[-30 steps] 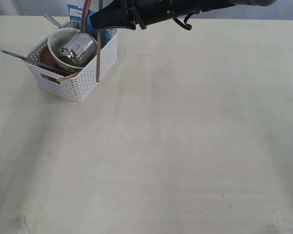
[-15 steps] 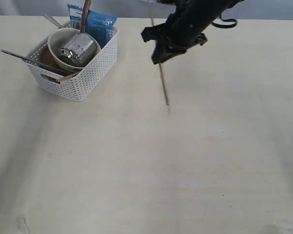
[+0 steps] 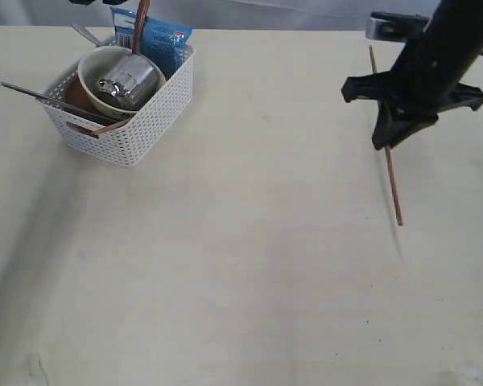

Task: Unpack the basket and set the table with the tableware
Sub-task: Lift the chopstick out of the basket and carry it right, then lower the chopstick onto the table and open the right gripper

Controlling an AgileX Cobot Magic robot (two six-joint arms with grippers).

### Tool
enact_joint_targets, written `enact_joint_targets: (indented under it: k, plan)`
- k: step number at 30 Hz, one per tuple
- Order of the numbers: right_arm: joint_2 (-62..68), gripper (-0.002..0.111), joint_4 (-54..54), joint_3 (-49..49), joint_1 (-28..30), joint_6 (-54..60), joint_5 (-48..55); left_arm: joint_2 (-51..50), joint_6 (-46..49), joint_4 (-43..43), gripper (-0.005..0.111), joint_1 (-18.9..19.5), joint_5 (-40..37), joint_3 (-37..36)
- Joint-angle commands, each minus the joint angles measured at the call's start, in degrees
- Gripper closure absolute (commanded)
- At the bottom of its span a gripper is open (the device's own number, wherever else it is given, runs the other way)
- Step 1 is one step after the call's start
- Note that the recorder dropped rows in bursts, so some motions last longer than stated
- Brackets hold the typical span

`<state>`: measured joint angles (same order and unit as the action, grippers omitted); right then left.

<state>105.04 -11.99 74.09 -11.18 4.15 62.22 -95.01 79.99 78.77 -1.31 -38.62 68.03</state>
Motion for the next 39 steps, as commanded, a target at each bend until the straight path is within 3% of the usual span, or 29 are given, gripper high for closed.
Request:
enact_joint_targets:
  k: [1,2,3,7,16,39]
  plan:
    - [-3.3,0.109,-0.2,-8.1,0.1,-1.2,-2.9,0.4,0.1,0.3,0.096,0.1,-3.9,-0.3]
    - [-3.1,0.109,-0.4,-10.3,-0.3,-1.2,-5.4,0.4,0.1,0.2,0.106,0.1,-6.0,-0.3]
    - [-3.1,0.109,-0.7,-11.7,-0.3,-1.2,-7.1,0.4,0.1,0.2,0.107,0.1,-7.3,-0.3]
    - [-3.1,0.109,-1.5,-17.7,-0.3,-1.2,-13.8,0.4,0.1,0.2,0.107,0.1,-10.3,-0.3]
    - [-3.0,0.108,-1.5,-20.8,-0.3,0.5,-19.5,0.3,0.1,0.2,0.107,0.1,-12.4,-0.3]
    - [-3.0,0.108,-1.9,-24.9,-0.3,0.3,-24.3,0.3,0.1,0.2,0.107,0.1,-13.0,-0.3]
